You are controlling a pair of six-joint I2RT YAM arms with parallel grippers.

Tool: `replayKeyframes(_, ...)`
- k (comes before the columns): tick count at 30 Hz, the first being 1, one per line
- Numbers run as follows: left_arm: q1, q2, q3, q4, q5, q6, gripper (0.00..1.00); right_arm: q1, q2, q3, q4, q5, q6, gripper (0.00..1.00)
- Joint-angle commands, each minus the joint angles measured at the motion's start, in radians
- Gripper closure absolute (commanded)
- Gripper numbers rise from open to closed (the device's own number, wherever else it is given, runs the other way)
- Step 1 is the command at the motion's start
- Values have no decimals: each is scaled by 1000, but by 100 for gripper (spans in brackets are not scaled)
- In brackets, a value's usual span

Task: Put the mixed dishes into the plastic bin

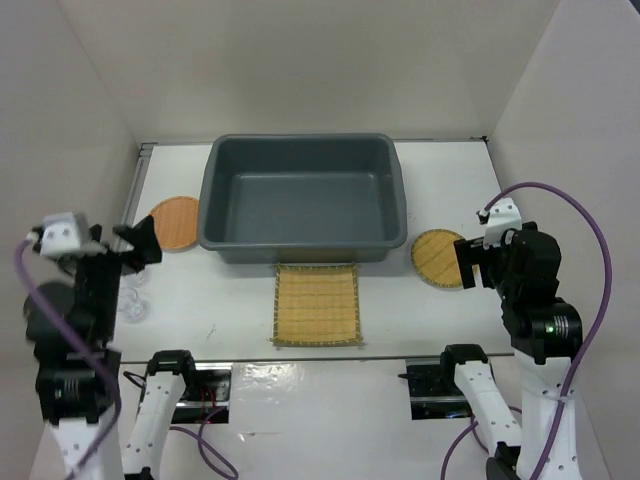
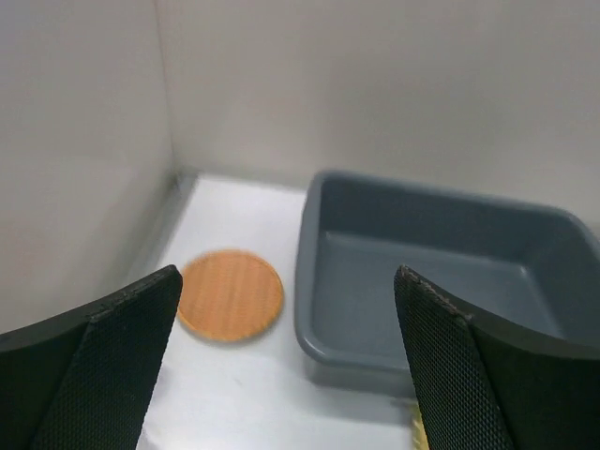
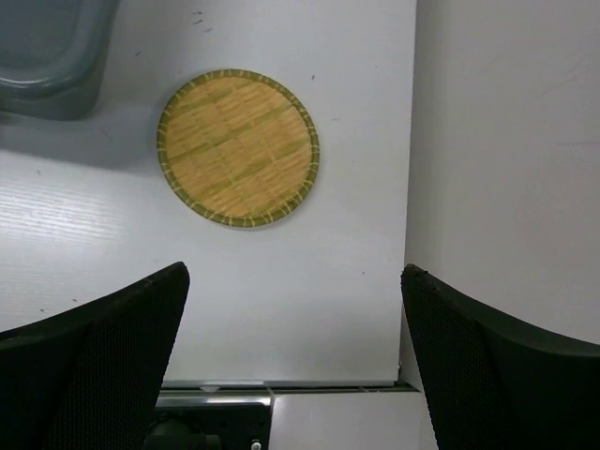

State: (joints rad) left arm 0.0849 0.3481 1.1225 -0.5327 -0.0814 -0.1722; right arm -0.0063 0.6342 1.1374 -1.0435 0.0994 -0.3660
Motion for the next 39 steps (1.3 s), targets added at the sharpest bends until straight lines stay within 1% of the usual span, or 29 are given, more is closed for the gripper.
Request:
replayKeyframes(1,7,187,29,-226,-37,-180,0,8,1,-14,-6,52,-8,2)
replayKeyframes(2,7,205,30,-237,24,-190,0,8,1,-14,-6,52,-23,2)
replayKeyframes(3,7,235,16,-237,52,-200,0,8,27,-14,-6,52,-43,2)
replayKeyframes(6,7,296,-61,-265,207,-329,0,8,51,7,-6,39,-86,2)
replayKeyframes(7,7,311,-94,-247,279,-370,0,8,61,18,-6,39,-86,2)
replayKeyframes(8,7,325,-139,-221,454,-433,0,8,61,18,5,30,-102,2)
replayKeyframes(9,7,351,-239,-178,524,-472,0,8,61,27,5,-7,-149,2)
replayKeyframes(11,-17,376,-327,-147,630,-530,0,8,70,36,5,-56,-195,2)
replayKeyframes(12,-30,376,-380,-147,631,-530,0,8,82,36,5,-108,-217,2)
replayKeyframes(15,-60,362,-405,-147,621,-530,0,17,108,48,5,-203,-313,2)
replayKeyframes(16,-74,352,-414,-147,621,-530,0,17,108,48,16,-263,-327,2)
replayKeyframes(18,-88,365,-414,-157,634,-518,0,26,134,58,26,-320,-337,2)
replayKeyframes(20,-115,414,-444,-158,657,-518,0,37,156,58,26,-421,-358,2)
replayKeyframes(22,-160,449,-475,-187,657,-518,0,61,200,48,1,-519,-358,2)
replayKeyframes(24,-213,459,-493,-187,645,-518,0,98,255,48,0,-581,-349,2)
replayKeyframes(25,-230,459,-516,-187,634,-544,0,114,274,48,-10,-610,-340,2)
replayKeyframes(26,-247,422,-538,-159,634,-564,0,129,292,38,-10,-671,-327,2)
replayKeyframes(27,-273,405,-559,-109,646,-582,0,170,330,38,-10,-699,-292,2)
replayKeyframes(28,-286,367,-587,-74,669,-639,0,193,349,38,-1,-728,-271,2)
replayKeyframes(29,-298,347,-649,-37,669,-674,0,216,366,27,26,-772,-240,2)
replayKeyframes(30,-307,327,-677,23,678,-703,0,227,380,27,42,-794,-197,2)
replayKeyframes(31,-316,298,-703,42,678,-743,0,227,380,16,72,-794,-164,2)
replayKeyframes(32,-330,289,-733,97,678,-763,0,227,380,4,126,-794,-131,2)
replayKeyframes(33,-330,289,-784,132,702,-786,0,227,380,4,140,-794,-95,2)
replayKeyframes(34,-350,289,-796,158,703,-803,0,227,380,-8,140,-785,-81,2)
replayKeyframes(36,-370,278,-808,212,668,-843,0,227,392,-27,140,-814,-80,6)
replayKeyframes(39,-408,288,-834,284,603,-875,0,252,401,-27,151,-800,-67,6)
